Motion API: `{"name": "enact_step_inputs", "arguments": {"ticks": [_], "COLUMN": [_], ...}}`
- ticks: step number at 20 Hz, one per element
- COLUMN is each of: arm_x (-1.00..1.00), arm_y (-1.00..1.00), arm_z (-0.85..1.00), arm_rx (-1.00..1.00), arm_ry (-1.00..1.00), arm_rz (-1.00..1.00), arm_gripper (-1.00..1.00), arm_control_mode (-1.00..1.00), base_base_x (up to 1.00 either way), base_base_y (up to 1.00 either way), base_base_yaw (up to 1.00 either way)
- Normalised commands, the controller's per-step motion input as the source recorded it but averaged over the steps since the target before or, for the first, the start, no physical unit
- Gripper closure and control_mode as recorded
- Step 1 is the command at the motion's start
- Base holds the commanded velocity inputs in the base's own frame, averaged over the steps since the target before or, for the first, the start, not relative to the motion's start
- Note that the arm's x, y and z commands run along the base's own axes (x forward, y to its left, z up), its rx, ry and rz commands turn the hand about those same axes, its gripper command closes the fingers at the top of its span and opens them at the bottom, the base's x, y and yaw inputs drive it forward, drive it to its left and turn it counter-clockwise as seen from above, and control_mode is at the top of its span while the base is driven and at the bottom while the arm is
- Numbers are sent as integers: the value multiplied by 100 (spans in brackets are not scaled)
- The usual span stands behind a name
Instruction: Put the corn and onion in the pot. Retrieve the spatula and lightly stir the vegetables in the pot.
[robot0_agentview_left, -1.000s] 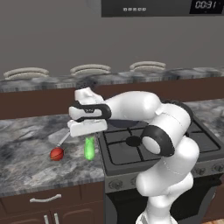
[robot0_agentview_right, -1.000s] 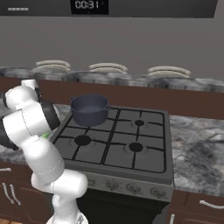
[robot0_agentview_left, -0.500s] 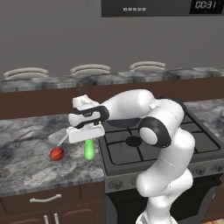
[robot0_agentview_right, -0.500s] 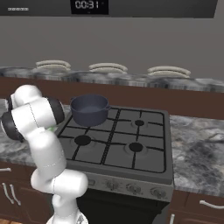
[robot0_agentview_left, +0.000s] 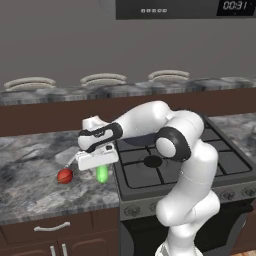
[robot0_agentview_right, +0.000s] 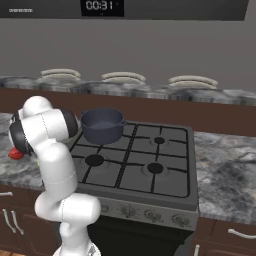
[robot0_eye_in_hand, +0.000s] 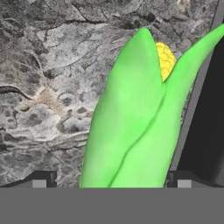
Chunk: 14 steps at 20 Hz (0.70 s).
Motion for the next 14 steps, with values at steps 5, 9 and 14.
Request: {"name": "enact_step_inputs", "arguments": {"ticks": [5, 9, 14], "arm_x": [-2, -6, -2], "arm_y": [0, 0, 0], "arm_z": [-8, -44, -7], "arm_rx": [0, 0, 0], "arm_ry": [0, 0, 0], "arm_rz": [-1, -2, 0], "arm_gripper": [-100, -100, -100], "arm_control_mode": [-100, -100, -100], "base_base_x": [0, 0, 0], "base_base_y": [0, 0, 0], "base_base_yaw": [0, 0, 0]}}
